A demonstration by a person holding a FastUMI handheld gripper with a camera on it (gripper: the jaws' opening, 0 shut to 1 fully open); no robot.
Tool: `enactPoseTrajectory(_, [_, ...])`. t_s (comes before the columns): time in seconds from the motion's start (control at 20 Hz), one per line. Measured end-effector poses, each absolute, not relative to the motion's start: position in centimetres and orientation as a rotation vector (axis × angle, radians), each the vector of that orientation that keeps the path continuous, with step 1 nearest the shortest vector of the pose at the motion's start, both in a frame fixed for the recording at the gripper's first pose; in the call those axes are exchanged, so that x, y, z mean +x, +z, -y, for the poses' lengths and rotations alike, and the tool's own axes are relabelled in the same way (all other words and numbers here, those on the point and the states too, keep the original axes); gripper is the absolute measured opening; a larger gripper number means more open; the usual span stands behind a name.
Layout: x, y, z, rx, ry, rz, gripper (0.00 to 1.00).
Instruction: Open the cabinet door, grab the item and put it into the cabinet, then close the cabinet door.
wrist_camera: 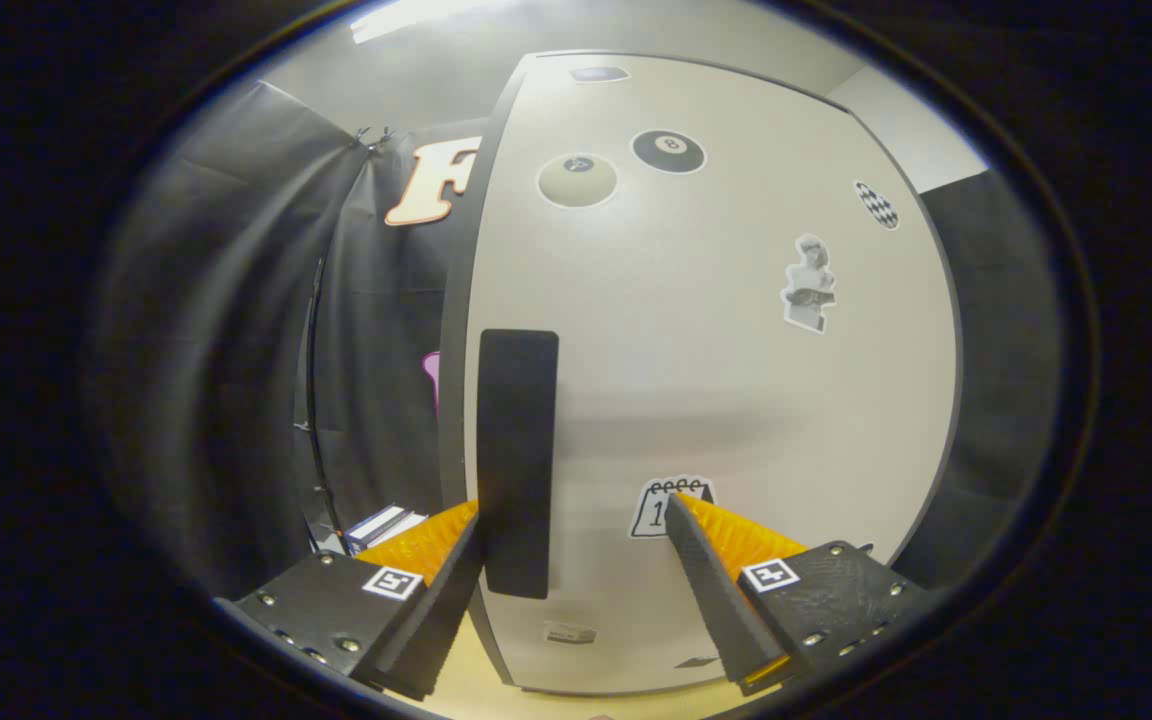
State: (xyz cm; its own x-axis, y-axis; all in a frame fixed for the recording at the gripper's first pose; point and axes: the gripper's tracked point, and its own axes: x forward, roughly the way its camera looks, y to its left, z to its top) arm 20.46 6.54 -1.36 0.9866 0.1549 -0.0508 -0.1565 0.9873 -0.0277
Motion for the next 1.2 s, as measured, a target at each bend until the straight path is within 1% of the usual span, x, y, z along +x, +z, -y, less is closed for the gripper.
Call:
enactPoseTrajectory(0.4, [20.7,-1.4,-6.6,-0.034,0.147,-0.046,1.00])
enactPoseTrajectory(0.55, [19.9,-1.5,-6.7,-0.007,0.156,-0.073,1.00])
enactPoseTrajectory(0.75, [15.7,0.8,-5.5,-0.005,0.144,-0.020,0.99])
enactPoseTrajectory(0.9, [11.7,0.9,-3.7,-0.002,0.122,-0.061,0.99])
enactPoseTrajectory(1.2, [4.0,1.6,-0.6,-0.019,0.062,-0.080,0.99])
